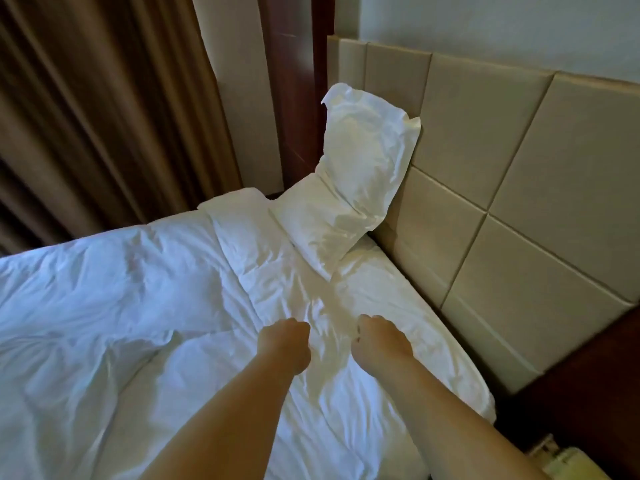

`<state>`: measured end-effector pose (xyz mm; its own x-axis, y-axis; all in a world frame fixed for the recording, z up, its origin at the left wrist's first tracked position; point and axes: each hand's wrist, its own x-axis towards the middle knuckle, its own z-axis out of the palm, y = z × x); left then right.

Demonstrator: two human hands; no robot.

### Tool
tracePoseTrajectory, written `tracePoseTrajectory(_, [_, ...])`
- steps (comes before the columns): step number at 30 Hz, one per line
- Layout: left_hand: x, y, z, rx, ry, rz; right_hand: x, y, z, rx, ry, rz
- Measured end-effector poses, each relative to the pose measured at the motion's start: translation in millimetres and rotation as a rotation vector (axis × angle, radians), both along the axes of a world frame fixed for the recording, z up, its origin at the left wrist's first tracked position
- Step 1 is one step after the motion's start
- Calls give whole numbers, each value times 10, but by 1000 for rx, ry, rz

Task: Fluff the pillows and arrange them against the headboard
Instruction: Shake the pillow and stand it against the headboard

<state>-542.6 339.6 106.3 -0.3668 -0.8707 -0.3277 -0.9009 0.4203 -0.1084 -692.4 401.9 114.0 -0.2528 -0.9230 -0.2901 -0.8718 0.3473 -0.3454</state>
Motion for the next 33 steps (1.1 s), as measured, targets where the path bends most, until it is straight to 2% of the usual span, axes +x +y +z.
tracePoseTrajectory(5, [611, 261, -108, -16, -14, 34, 801, 162, 5, -9, -27, 62])
tracePoseTrajectory(8, [1096, 500, -122, 13, 70, 67, 1460, 315, -38, 43, 20, 95])
tracePoseTrajectory(11, [1984, 834, -171, 48, 140, 131, 2286, 526, -137, 94, 15, 133])
tracePoseTrajectory(16, [3818, 1390, -206, 80, 91, 402, 3516, 772, -294, 117, -36, 260])
tracePoseTrajectory(19, [4519, 1630, -170, 91, 66, 471, 4110, 813, -315, 100, -53, 307])
tracePoseTrajectory(26, [5151, 1943, -312, 99, 119, 590, 5009, 799, -436, 102, 0, 447])
tracePoseTrajectory(33, [5660, 1663, -553, 140, 69, 711, 5244, 314, -728, 125, -55, 392])
